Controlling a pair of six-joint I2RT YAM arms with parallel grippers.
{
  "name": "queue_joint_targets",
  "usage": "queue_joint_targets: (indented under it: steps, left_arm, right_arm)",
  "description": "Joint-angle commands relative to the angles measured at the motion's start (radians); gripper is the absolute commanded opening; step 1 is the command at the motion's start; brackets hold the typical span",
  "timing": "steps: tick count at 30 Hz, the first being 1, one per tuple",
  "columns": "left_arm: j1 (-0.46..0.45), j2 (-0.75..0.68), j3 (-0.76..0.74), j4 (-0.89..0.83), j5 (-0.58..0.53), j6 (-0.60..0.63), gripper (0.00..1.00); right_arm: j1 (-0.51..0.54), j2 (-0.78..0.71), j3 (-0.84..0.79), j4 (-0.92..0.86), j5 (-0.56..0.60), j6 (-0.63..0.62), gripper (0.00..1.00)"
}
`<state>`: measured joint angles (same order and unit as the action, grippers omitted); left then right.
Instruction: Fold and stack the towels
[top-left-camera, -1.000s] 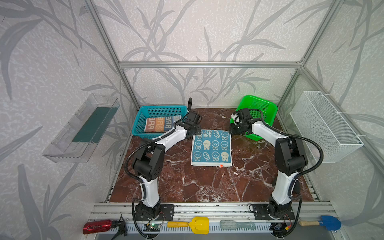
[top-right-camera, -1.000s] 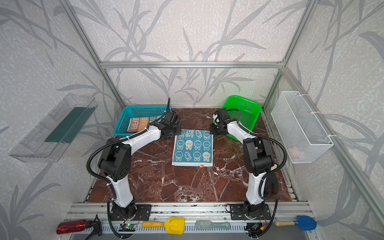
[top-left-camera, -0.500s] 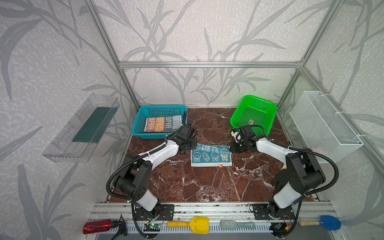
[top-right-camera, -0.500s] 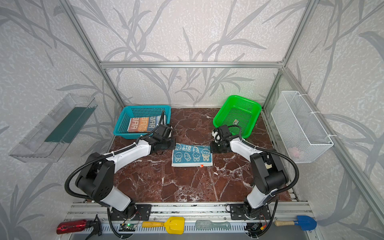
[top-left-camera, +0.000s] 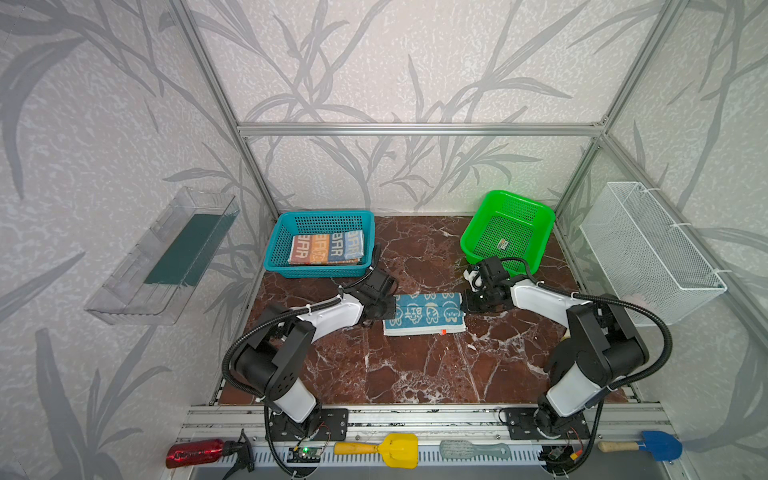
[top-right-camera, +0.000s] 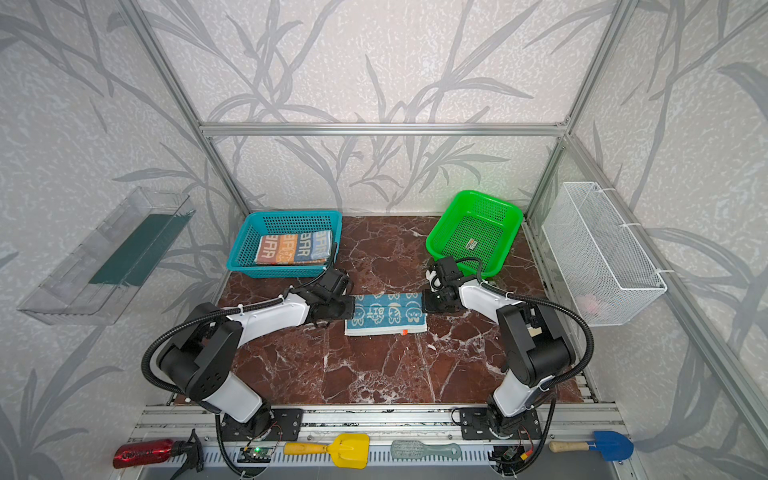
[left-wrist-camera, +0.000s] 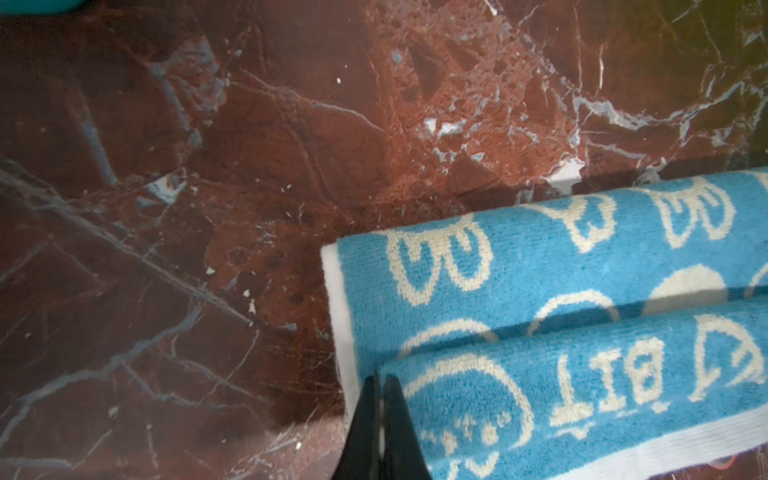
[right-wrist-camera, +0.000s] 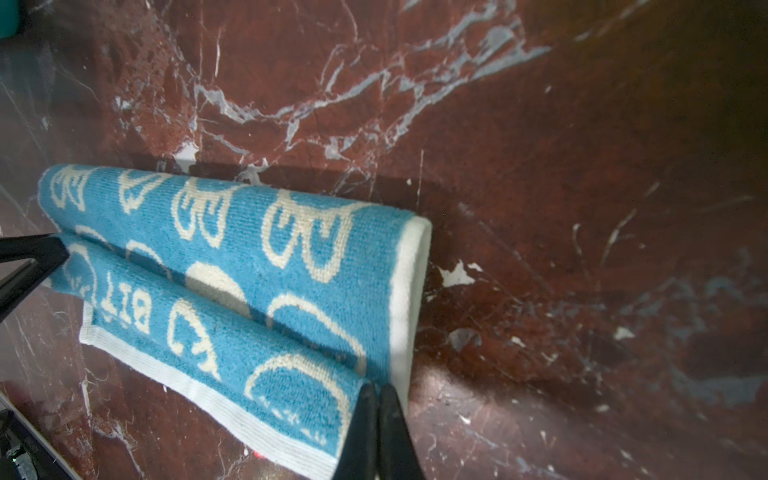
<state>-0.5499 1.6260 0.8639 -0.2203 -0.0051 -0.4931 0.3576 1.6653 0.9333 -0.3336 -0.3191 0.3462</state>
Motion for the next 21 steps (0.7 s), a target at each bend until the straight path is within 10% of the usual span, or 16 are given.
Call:
queue_joint_targets:
  steps: [1,21]
  left_arm:
    - [0.008,0.027,0.066,-0.035,-0.074,0.001,0.0]
    - [0.038,0.256,0.352,-0.171,-0.171,0.05,0.0]
  right_arm:
    - [-0.003,-0.039,0.039,-0.046,0.031,-0.012,0.0]
    - [-0.015,0.289,0.29,-0.034,0.01,0.02,0.0]
